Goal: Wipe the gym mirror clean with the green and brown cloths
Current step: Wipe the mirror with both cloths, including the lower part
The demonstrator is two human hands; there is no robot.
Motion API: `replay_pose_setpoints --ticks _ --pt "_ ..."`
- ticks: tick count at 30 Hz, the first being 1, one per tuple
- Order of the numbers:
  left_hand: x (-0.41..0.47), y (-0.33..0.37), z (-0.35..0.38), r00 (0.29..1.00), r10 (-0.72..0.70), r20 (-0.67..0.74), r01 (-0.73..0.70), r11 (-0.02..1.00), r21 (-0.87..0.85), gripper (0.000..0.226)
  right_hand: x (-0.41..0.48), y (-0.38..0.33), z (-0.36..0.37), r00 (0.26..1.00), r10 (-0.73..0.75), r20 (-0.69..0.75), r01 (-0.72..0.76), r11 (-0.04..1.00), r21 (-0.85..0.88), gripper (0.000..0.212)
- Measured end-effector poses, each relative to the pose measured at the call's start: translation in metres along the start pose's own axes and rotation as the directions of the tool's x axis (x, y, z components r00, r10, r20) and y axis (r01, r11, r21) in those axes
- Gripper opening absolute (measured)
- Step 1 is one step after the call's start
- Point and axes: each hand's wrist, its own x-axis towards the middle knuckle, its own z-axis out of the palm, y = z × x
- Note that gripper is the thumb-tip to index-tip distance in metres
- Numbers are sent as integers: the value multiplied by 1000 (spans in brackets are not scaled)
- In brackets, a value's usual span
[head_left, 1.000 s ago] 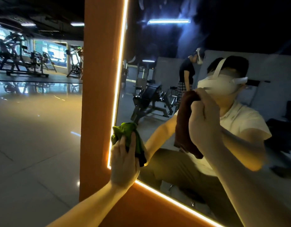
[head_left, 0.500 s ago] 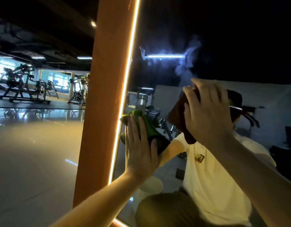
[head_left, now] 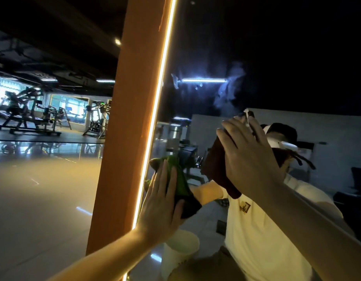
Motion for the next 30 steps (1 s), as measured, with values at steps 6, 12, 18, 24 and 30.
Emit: replay_pose_setpoints --ticks 6,12,18,24,30 --pt "115 -15 -13 983 -138 -123 145 988 52 69 2 -1 -2 1000 3 -4 -3 1000 8 52" --pt "2 -21 1 998 54 12 -55 990 133 67 1 0 3 1000 4 -26 -3 1000 29 48" --pt "96 -23 -14 986 -137 -91 146 984 102 68 0 1 4 1000 4 -30 -3 999 47 49" --pt "7 0 1 992 119 53 -122 991 61 69 0 3 6 1000 12 -28 -11 998 64 47" --pt "177 -12 -18 987 -100 -123 110 991 73 72 16 30 -9 981 67 -184 -59 997 49 63"
